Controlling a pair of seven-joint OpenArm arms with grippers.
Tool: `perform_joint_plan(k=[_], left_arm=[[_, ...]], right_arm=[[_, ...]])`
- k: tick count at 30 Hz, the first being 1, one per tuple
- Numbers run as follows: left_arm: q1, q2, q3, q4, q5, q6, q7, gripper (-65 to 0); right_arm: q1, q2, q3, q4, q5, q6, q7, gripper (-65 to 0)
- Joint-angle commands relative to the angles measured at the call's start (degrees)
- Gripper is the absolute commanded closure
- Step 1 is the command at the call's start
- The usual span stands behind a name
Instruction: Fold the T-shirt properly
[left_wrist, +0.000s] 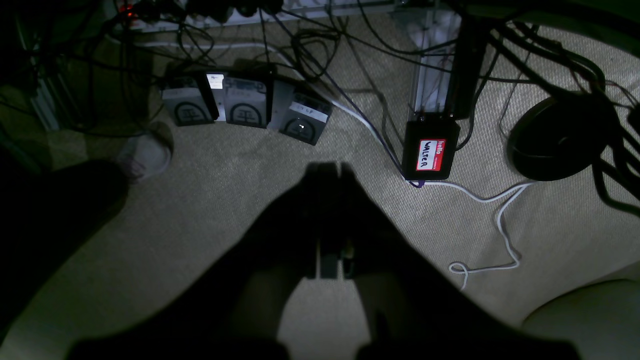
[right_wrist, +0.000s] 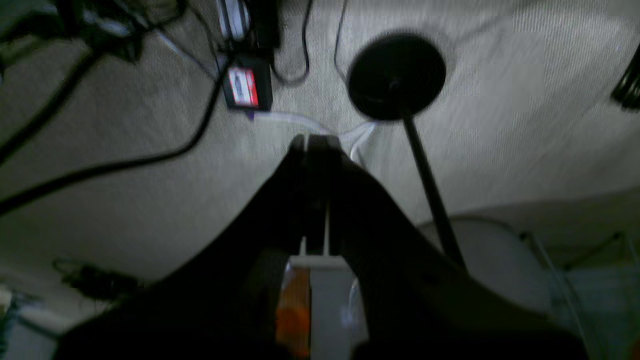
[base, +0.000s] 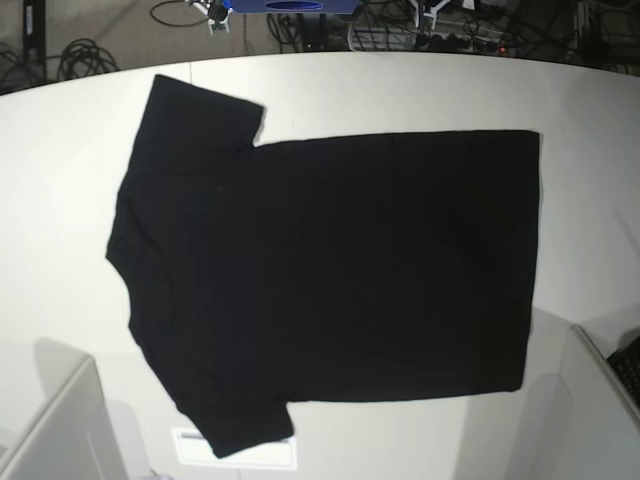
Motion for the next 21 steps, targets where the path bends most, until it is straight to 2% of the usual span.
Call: perform_joint_plan(k=[1, 5, 11, 13, 15, 17, 21], left_arm=[[2.12, -0.40, -0.01, 0.16, 0.34, 0.12, 0.01, 0.0], [8.62, -2.77, -0.01, 9.92, -0.10, 0.12, 0.19, 0.0], [20.49, -6.11, -0.71, 26.18, -0.28, 0.12, 0.45, 0.0], [24.80, -6.81, -0.80, 31.63, -0.36, 0.12, 0.28, 0.0], [29.37, -6.90, -1.24, 37.26, -0.80, 0.12, 0.19, 0.0], [34.12, -7.61, -3.79, 43.68, -3.53, 0.12, 0.19, 0.0], [42.20, -10.07, -6.78, 55.90, -10.91, 0.12, 0.10, 0.0]], right_arm=[[-2.01, 0.19, 2.02, 1.57, 0.10, -0.47, -1.04, 0.0], [-10.27, 0.19, 7.38, 15.55, -0.16, -0.47, -5.61, 0.0], [-24.16, -0.08, 8.09, 41.13, 0.01, -0.47, -18.09, 0.0], [-28.65, -0.43, 10.20, 49.22, 0.01, -0.47, -19.85, 0.0], [-32.08, -2.27, 13.36, 56.34, 0.01, -0.47, -20.73, 0.0], [-34.89, -4.30, 17.84, 63.64, 0.01, -0.47, -21.70, 0.0], [-39.64, -6.67, 22.24, 77.18, 0.01, -0.38, -23.37, 0.0]])
